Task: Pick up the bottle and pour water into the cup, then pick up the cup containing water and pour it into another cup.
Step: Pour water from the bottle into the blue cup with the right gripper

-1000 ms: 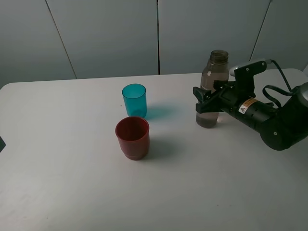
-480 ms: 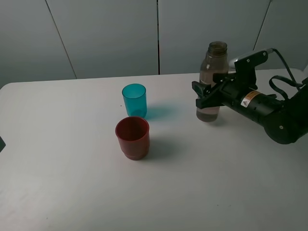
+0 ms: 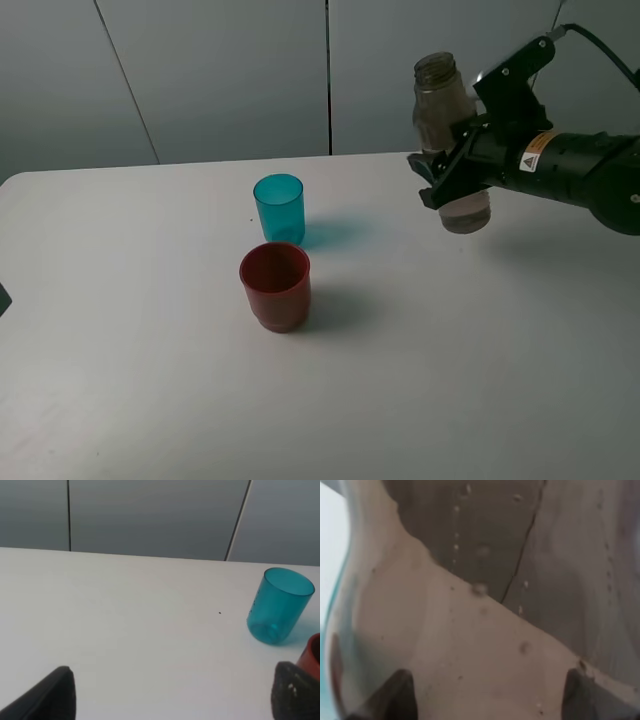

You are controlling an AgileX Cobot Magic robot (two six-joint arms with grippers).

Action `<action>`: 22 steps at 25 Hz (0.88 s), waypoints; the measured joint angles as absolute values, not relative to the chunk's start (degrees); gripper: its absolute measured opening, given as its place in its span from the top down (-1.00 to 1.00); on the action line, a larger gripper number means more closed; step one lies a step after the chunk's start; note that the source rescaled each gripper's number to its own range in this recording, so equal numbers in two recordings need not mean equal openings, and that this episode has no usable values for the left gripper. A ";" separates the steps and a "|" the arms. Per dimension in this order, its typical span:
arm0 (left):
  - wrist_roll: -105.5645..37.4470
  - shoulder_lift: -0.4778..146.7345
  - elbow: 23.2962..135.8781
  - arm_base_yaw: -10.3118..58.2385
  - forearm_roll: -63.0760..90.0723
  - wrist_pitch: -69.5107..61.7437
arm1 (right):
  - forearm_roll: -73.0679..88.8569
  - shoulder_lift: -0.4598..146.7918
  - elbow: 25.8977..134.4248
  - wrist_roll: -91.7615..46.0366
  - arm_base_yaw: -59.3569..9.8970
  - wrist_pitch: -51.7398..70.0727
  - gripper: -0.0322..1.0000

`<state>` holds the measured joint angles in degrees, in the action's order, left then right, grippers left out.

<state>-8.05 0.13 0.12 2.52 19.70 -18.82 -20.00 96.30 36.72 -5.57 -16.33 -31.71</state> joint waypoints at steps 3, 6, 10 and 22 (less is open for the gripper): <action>-8.05 0.13 0.12 2.52 19.70 -18.82 | -20.00 96.08 40.11 -9.15 -19.55 -25.89 0.89; -8.05 0.13 0.12 2.52 19.70 -18.82 | -18.84 96.08 43.65 -14.25 -22.43 -20.93 0.89; -8.05 0.13 0.12 2.52 19.70 -18.82 | -17.22 96.08 48.01 -19.99 -24.53 -15.56 0.89; -8.05 0.13 0.12 2.52 19.70 -18.82 | -4.72 103.95 56.61 -42.66 -30.40 -4.57 0.89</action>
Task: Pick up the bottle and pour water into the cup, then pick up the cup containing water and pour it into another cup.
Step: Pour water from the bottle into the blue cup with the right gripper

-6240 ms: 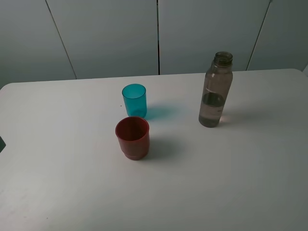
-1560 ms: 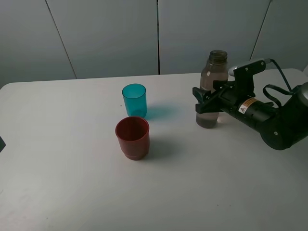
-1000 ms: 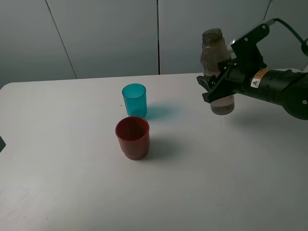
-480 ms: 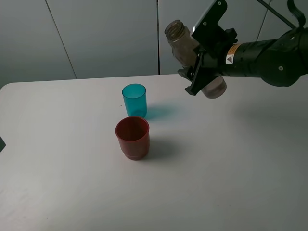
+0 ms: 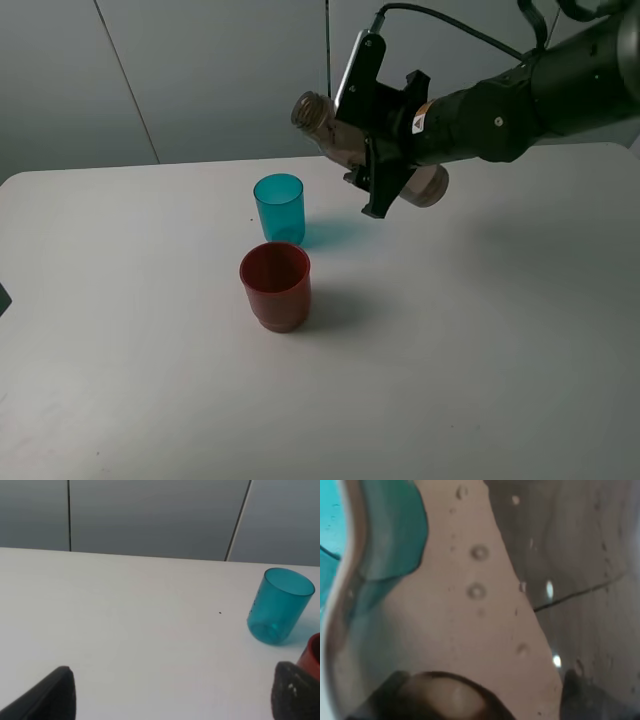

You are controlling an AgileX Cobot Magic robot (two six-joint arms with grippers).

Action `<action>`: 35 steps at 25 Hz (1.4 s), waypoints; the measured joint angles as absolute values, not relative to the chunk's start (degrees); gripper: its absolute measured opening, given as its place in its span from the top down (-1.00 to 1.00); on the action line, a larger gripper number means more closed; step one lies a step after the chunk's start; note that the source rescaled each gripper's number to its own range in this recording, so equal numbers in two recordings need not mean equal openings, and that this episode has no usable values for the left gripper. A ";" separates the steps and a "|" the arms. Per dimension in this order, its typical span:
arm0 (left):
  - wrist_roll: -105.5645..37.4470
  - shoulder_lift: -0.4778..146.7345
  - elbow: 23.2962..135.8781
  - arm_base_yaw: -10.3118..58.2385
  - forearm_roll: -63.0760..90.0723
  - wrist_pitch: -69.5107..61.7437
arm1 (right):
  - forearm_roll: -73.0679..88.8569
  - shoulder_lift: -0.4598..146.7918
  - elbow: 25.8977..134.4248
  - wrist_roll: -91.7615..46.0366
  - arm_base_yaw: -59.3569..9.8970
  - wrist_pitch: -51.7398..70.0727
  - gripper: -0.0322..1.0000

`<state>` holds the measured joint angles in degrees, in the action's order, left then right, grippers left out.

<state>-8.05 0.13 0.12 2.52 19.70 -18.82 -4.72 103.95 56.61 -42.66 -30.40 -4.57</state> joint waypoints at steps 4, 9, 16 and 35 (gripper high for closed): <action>-8.05 0.13 0.12 2.52 19.70 -18.82 | -2.34 106.26 58.79 -45.60 -30.61 -4.42 0.89; -8.05 0.13 0.12 2.52 19.70 -18.82 | 5.70 108.83 60.74 -57.65 -30.61 -4.33 0.89; -8.05 0.13 0.12 2.52 19.70 -18.82 | 17.47 113.36 64.65 -75.34 -30.61 -5.95 0.89; -8.05 0.13 0.12 2.52 19.70 -18.92 | 38.52 120.24 68.78 -114.92 -30.61 -17.57 0.89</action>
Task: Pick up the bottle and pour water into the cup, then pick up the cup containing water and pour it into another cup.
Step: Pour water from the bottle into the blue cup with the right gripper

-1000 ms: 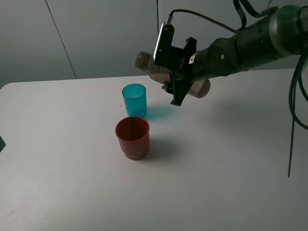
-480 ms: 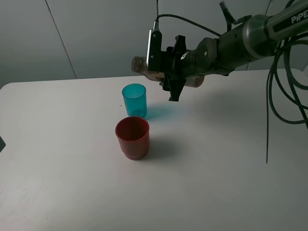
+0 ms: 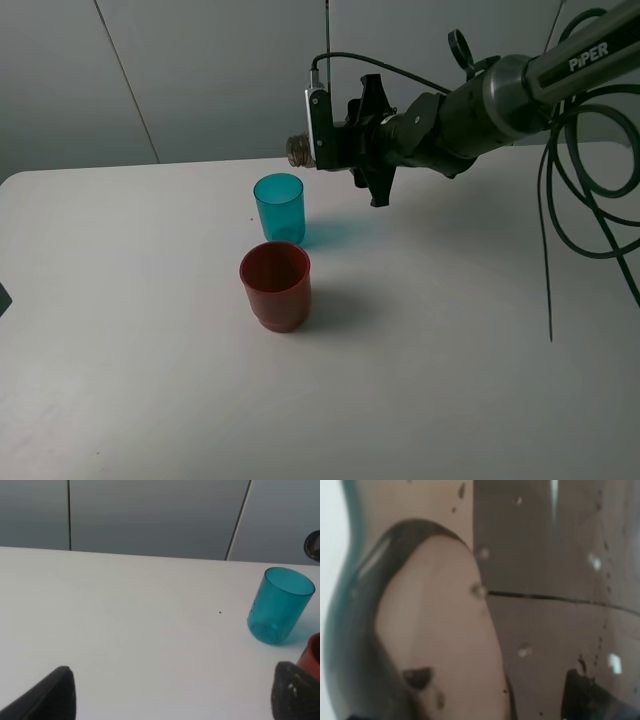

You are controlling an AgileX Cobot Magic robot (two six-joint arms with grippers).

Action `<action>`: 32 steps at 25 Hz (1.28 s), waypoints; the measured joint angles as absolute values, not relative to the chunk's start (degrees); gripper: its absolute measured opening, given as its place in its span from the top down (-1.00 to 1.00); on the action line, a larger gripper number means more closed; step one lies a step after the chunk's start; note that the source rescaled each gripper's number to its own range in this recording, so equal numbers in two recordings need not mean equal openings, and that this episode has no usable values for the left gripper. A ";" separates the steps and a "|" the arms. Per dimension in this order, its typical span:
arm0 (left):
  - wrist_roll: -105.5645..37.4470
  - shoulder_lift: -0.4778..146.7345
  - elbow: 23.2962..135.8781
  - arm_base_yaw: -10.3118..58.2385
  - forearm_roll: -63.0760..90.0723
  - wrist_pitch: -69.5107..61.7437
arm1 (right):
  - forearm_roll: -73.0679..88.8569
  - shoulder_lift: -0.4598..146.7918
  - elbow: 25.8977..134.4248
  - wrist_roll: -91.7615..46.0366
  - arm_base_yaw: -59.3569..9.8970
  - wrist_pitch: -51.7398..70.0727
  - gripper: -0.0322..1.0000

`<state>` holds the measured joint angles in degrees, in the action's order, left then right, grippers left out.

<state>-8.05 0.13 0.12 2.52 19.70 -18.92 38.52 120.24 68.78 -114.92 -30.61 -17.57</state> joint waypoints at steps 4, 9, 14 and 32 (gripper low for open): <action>-8.05 0.13 0.12 2.52 19.70 -18.92 | 38.61 120.70 68.78 -116.17 -30.61 -21.04 0.89; -8.29 0.13 0.12 2.52 19.70 -18.92 | 37.92 120.70 68.78 -116.40 -30.61 -22.80 0.89; -8.19 0.13 0.12 2.52 19.70 -18.92 | 36.89 120.70 68.78 -116.01 -31.30 -23.15 0.89; -8.19 0.13 0.12 2.52 19.70 -18.92 | 31.31 120.70 68.78 -115.76 -33.26 -23.29 0.89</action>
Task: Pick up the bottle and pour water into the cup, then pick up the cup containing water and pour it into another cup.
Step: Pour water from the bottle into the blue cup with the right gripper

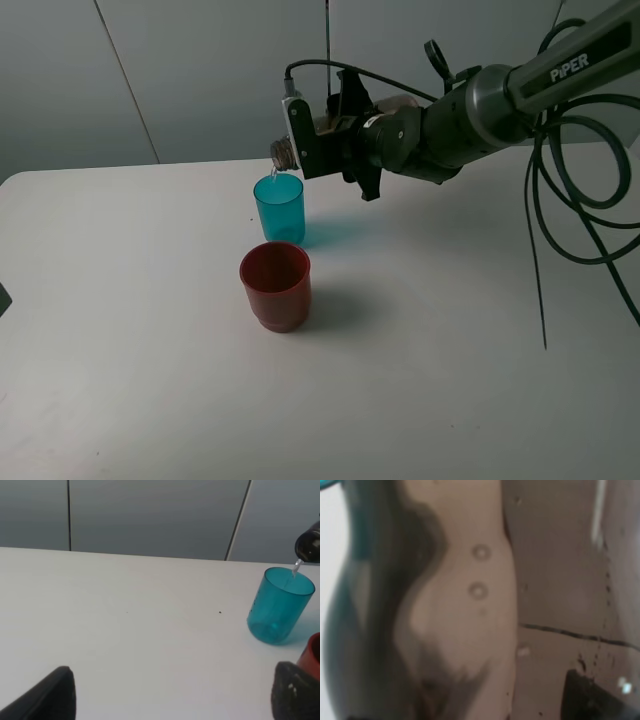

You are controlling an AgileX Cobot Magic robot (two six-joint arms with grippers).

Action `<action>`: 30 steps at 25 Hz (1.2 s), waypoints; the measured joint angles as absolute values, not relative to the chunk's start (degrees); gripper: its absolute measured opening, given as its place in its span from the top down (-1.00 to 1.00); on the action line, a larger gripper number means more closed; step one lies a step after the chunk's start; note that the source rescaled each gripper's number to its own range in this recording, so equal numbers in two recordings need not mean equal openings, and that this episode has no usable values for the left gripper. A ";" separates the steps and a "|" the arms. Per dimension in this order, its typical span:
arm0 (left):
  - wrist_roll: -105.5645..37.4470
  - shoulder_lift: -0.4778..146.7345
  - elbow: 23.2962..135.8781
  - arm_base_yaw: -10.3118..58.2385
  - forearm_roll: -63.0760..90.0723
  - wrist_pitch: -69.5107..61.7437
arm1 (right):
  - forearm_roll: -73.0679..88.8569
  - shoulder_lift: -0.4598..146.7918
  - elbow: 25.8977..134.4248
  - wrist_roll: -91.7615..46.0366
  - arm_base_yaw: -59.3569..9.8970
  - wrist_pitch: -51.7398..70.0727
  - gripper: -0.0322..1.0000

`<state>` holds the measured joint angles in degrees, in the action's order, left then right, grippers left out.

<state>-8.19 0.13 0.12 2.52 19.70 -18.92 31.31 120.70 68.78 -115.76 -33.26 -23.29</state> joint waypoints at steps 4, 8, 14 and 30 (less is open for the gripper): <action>-8.19 0.13 0.12 2.52 19.70 -18.92 | 30.76 120.70 68.78 -116.04 -33.26 -24.56 0.89; -8.19 0.13 0.12 2.52 19.70 -18.92 | 30.76 120.70 68.78 -116.26 -33.26 -27.04 0.89; -8.19 0.13 0.12 2.52 19.70 -18.92 | 30.76 120.70 68.78 -118.57 -33.26 -28.74 0.89; -8.19 0.13 0.12 2.52 19.70 -18.92 | 30.76 120.70 68.78 -119.71 -33.26 -30.10 0.89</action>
